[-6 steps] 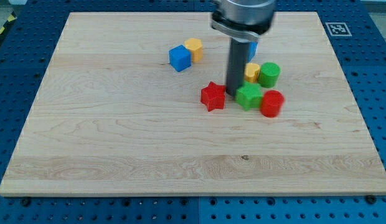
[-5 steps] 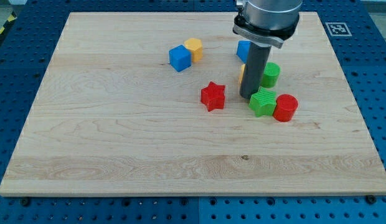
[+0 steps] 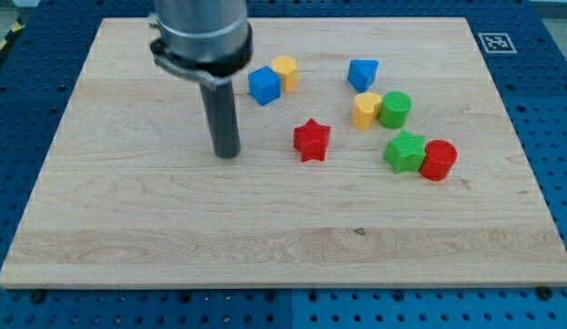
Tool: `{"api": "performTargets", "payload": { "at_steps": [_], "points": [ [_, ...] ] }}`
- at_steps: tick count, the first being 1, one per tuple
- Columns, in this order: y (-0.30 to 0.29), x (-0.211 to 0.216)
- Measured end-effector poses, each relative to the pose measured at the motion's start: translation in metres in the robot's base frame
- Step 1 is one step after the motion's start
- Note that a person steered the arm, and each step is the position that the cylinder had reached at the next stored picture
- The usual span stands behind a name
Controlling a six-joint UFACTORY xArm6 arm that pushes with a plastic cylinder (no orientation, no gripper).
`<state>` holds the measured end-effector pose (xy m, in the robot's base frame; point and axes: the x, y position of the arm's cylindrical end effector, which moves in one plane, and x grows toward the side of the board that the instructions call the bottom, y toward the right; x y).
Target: Place your arm to the bottom of the yellow heart
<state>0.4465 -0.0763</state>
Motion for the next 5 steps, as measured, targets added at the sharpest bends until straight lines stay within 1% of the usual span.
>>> {"api": "performTargets", "payload": {
  "at_steps": [1,2,3,4,5],
  "points": [
    [0.125,0.006],
    [0.207,0.013],
    [0.179,0.01],
    [0.177,0.0],
    [0.158,0.008]
  ]
}}
